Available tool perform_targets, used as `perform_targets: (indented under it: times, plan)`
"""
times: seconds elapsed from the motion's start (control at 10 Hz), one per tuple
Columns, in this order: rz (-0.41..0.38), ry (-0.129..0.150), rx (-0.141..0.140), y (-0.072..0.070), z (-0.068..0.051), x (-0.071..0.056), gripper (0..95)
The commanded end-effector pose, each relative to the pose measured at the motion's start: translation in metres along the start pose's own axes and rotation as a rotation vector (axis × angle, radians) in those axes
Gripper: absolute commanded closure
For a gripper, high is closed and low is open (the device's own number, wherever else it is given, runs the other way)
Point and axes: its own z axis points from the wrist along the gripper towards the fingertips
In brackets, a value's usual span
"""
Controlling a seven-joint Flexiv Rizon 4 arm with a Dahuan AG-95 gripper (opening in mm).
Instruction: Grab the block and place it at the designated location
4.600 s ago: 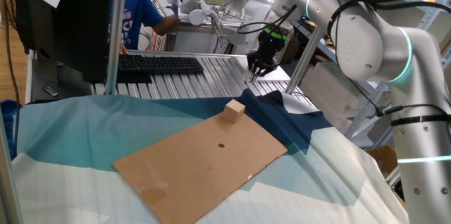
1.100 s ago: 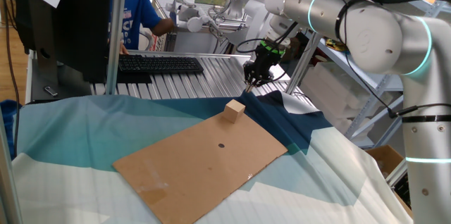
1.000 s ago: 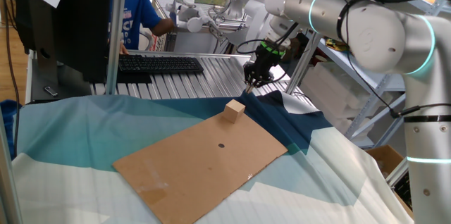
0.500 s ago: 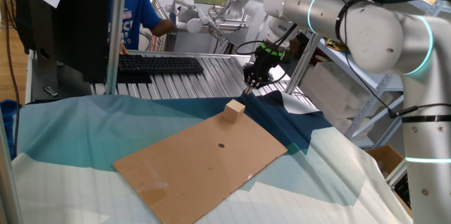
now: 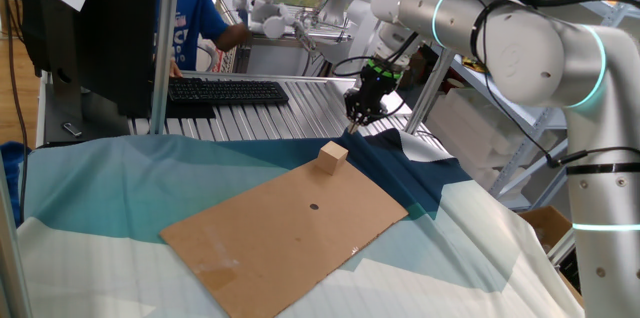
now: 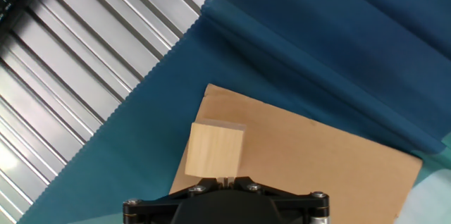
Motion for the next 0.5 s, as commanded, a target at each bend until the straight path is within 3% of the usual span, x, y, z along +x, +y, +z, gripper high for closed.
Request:
perform_targets:
  times: [0.1,0.3,0.5]
  plan:
    - [-0.023,0.01,-0.004,0.0012,0.0001,-0.0005,95.0]
    - [-0.02,0.024,-0.007,0.0012,0.0001,-0.0005,95.0]
    - [-0.01,0.039,0.019,0.0012,0.0001,-0.0005,95.0]
